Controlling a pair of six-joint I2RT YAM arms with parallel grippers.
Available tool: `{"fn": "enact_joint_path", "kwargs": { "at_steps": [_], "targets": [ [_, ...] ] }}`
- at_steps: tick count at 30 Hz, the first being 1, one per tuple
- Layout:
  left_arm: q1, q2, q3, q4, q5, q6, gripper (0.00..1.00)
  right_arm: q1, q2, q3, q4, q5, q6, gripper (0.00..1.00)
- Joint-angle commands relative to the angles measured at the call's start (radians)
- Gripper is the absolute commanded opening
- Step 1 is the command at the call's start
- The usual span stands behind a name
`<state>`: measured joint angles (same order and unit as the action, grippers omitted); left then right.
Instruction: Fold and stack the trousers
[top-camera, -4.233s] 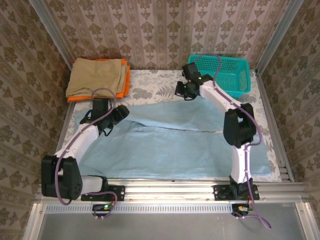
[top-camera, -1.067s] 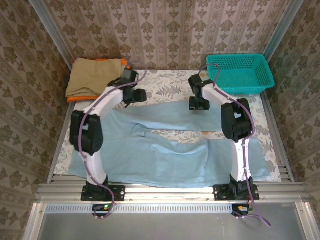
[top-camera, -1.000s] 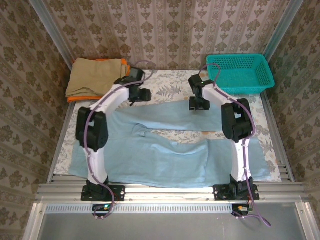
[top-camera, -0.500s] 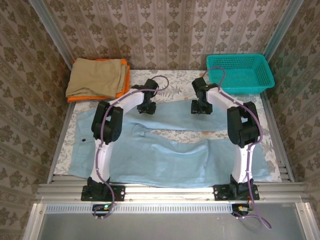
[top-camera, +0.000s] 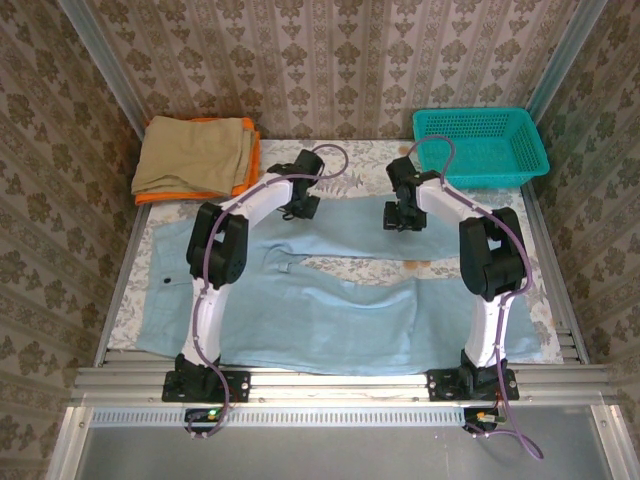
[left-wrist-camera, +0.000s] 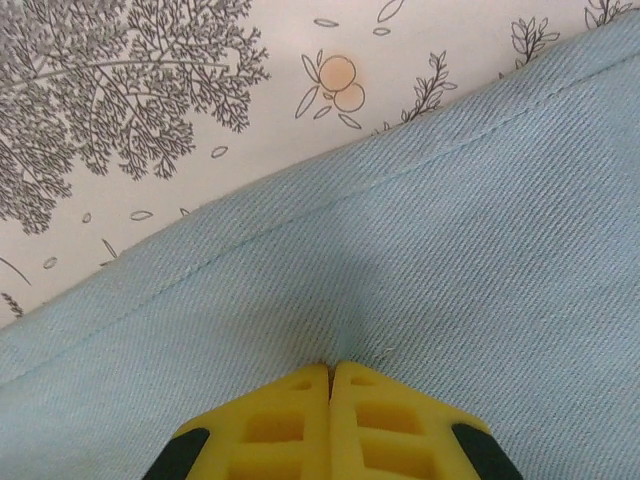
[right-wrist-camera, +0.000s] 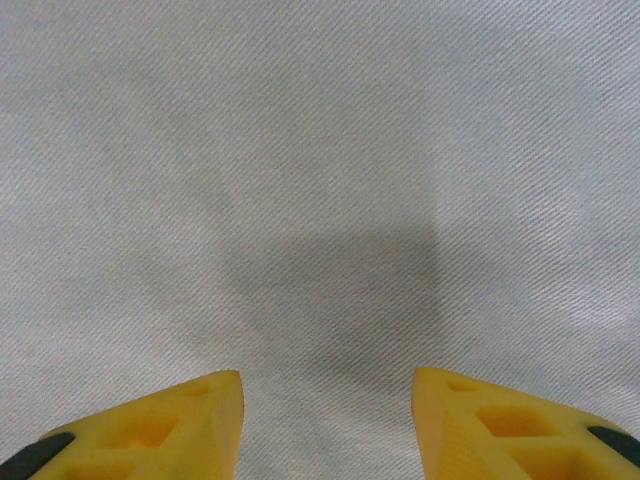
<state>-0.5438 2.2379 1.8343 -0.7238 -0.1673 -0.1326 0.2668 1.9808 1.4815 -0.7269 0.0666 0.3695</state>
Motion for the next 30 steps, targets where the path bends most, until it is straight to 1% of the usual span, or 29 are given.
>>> {"fn": "enact_joint_path", "kwargs": {
  "at_steps": [1,6,15,16,17,18,19,20,21,23,26,29,30],
  "targets": [
    [-0.004,-0.046,0.024,0.044,-0.059,0.052,0.00,-0.011,-0.058,-0.019,0.015,-0.011,0.010,0.49],
    [-0.005,-0.061,0.046,0.102,-0.104,0.074,0.00,-0.025,-0.075,-0.026,0.017,-0.013,0.013,0.49],
    [0.000,-0.003,0.188,0.088,-0.128,0.062,0.00,-0.033,-0.104,-0.031,0.012,-0.002,0.026,0.50],
    [0.005,0.020,0.225,0.060,-0.128,0.053,0.21,-0.033,-0.113,-0.034,0.012,-0.003,0.029,0.50],
    [0.010,0.045,0.263,0.019,-0.129,0.036,0.47,-0.032,-0.122,-0.040,0.012,-0.004,0.033,0.50],
    [0.014,0.067,0.308,-0.031,-0.114,0.023,0.56,-0.032,-0.136,-0.048,0.013,-0.004,0.037,0.50],
    [0.018,0.071,0.324,-0.063,-0.092,0.013,0.71,-0.033,-0.151,-0.064,0.018,-0.006,0.045,0.50],
    [0.018,0.058,0.314,-0.072,-0.075,0.007,0.84,-0.032,-0.169,-0.080,0.022,-0.001,0.052,0.51],
    [0.014,0.029,0.285,-0.069,-0.059,0.003,0.87,-0.036,-0.188,-0.102,0.027,0.012,0.066,0.51],
    [0.002,-0.060,0.198,-0.046,-0.049,0.001,0.90,-0.054,-0.228,-0.156,0.046,0.017,0.099,0.53],
    [-0.017,-0.240,-0.004,0.008,-0.053,-0.037,0.91,-0.138,-0.294,-0.275,0.102,0.000,0.170,0.55],
    [-0.014,-0.445,-0.275,0.083,-0.070,-0.118,0.91,-0.281,-0.350,-0.398,0.183,-0.132,0.262,0.55],
    [-0.012,-0.511,-0.369,0.110,-0.089,-0.148,0.92,-0.330,-0.364,-0.444,0.245,-0.188,0.292,0.55]
  ]
}}
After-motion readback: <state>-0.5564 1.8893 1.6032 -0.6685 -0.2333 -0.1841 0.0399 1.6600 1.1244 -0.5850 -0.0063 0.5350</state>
